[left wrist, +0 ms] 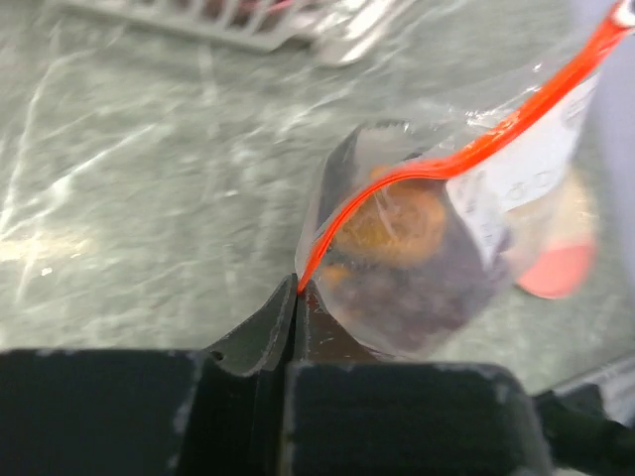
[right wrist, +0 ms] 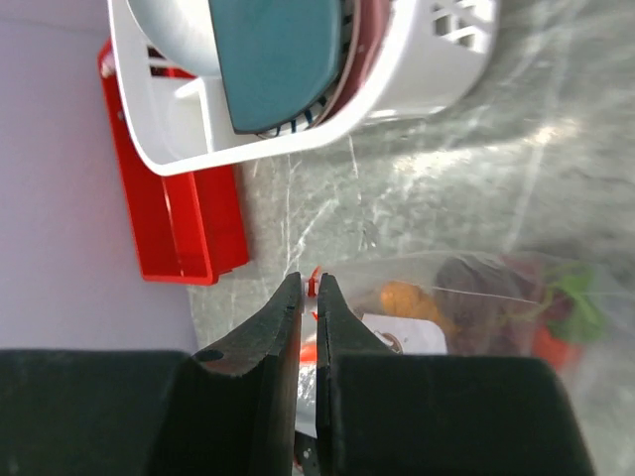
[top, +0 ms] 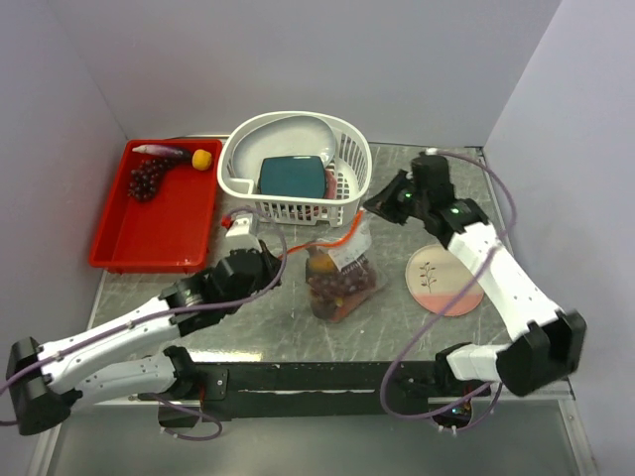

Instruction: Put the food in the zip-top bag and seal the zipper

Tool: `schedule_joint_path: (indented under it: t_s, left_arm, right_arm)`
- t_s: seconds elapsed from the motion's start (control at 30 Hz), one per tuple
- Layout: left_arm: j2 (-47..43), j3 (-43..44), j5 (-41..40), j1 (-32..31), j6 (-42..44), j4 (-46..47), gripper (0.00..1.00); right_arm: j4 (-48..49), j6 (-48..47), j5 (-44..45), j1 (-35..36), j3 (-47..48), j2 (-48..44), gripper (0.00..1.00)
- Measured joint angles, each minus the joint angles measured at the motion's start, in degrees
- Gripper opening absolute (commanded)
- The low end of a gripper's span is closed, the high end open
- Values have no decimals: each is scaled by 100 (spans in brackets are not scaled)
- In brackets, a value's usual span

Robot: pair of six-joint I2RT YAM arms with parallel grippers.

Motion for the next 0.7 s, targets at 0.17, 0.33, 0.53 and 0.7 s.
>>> schedule_joint_path:
  t_s: [0.17,0.33,0.53,0.7]
  left_arm:
    - [376,2,647,693,28,-184,64]
    - [46,94,750,723,109,-391,99]
    - [-146,675,782,765,262,-605,97]
    - [72,1003,850,765,275,-634,97]
  right_arm:
    - [476,-42,-114,190,98,754,54]
    - [531,-269,-87,219,170,483,84]
    - [553,-566,120,387,96,-514,100]
    - [737,-726,286,516,-656,-1613,100]
